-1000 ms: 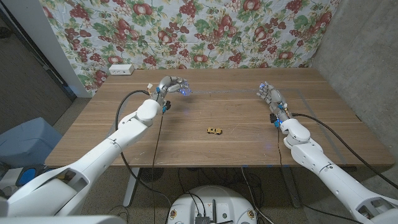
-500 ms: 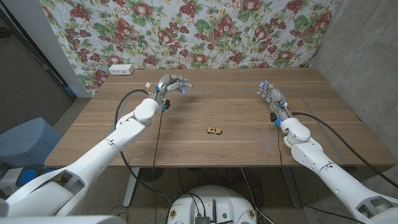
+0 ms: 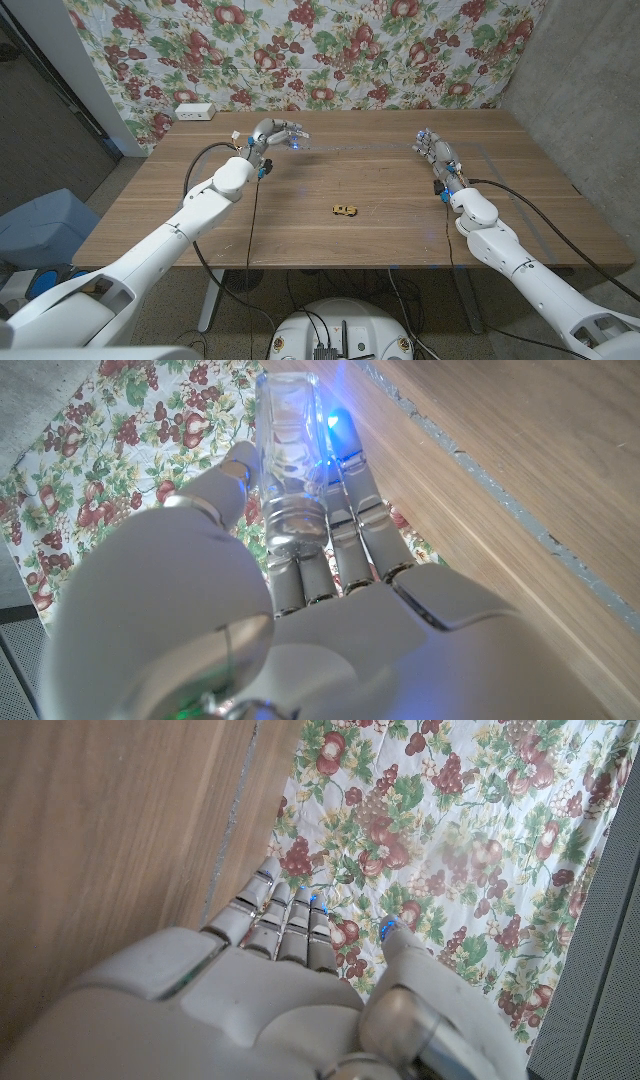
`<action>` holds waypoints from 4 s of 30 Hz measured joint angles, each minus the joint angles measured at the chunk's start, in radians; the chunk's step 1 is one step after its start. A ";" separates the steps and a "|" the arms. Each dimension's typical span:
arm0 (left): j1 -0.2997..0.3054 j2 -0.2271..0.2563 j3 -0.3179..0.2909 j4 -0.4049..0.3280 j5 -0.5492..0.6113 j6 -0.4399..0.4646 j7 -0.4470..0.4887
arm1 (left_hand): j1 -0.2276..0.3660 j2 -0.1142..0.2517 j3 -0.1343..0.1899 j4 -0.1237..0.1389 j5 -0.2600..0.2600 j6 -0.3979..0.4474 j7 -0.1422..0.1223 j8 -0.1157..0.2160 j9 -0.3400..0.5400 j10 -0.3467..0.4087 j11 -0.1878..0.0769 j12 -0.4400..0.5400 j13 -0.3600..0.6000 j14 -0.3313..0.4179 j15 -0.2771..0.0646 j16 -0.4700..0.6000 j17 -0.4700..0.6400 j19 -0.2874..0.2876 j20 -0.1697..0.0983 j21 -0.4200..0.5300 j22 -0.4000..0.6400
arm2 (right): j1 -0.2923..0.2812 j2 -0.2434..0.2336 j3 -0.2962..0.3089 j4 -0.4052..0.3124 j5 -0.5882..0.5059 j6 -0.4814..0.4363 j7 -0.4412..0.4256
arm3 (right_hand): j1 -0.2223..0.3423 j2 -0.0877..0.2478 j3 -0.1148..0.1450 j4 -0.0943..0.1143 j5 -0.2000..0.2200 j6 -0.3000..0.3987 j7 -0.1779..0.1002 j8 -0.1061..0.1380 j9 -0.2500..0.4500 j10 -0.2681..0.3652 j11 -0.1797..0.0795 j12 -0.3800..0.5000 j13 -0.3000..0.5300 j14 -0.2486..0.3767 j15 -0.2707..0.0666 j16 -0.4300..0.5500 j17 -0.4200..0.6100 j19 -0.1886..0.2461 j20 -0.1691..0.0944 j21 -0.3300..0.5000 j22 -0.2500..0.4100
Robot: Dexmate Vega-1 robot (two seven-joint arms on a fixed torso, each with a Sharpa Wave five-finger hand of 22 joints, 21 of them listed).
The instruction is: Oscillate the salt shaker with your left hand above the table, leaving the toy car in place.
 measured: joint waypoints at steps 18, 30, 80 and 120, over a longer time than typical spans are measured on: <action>-0.012 -0.029 -0.051 0.101 -0.197 -0.109 -0.186 | 0.000 0.000 -0.008 0.008 -0.001 0.000 0.000 -0.008 0.008 0.025 -0.004 -0.001 0.004 0.013 0.006 0.004 -0.001 0.005 -0.005 0.038 0.005 | 0.009 0.007 -0.005 0.006 -0.007 -0.002 -0.006 | 0.012 0.011 0.000 0.000 0.000 0.000 0.000 0.000 0.000 0.000 0.000 0.000 0.000 0.000 0.000 0.000 0.000 0.014 0.000 -0.008 0.000; -0.016 -0.032 -0.068 0.127 -0.280 -0.141 -0.258 | 0.000 0.000 -0.011 0.011 0.000 0.004 0.003 -0.008 0.008 0.030 0.002 -0.001 0.004 0.013 0.006 0.004 -0.002 0.005 -0.006 0.056 0.005 | 0.011 0.008 -0.007 0.007 -0.010 -0.002 -0.009 | 0.003 0.002 0.004 -0.004 0.000 0.000 0.000 0.000 0.000 0.000 0.000 0.000 0.000 0.000 0.000 0.006 0.000 0.014 0.000 -0.012 0.000; -0.157 0.150 0.060 -0.016 -0.199 0.206 -0.480 | 0.006 -0.006 -0.017 0.019 -0.001 0.015 0.007 -0.015 0.022 0.080 0.002 0.004 0.008 0.025 0.005 0.004 0.003 0.013 -0.013 0.120 0.014 | -0.033 -0.002 0.001 -0.040 -0.017 0.007 -0.032 | 0.003 0.002 0.012 -0.012 0.000 0.000 0.000 0.000 0.000 0.000 0.000 0.000 0.000 0.000 0.000 0.008 -0.005 0.021 0.000 -0.035 0.000; -0.017 0.080 -0.023 -0.041 -0.093 0.015 -0.154 | 0.013 -0.013 -0.016 0.019 0.001 0.023 0.005 -0.021 0.025 0.089 0.004 -0.001 0.014 0.027 0.002 -0.008 0.003 0.016 -0.016 0.157 0.018 | -0.022 0.001 -0.001 -0.033 -0.020 0.001 -0.032 | -0.016 -0.006 0.015 -0.015 0.000 0.000 0.000 0.000 0.000 0.000 0.000 0.000 0.000 0.000 0.000 0.008 -0.010 0.029 0.007 -0.050 0.000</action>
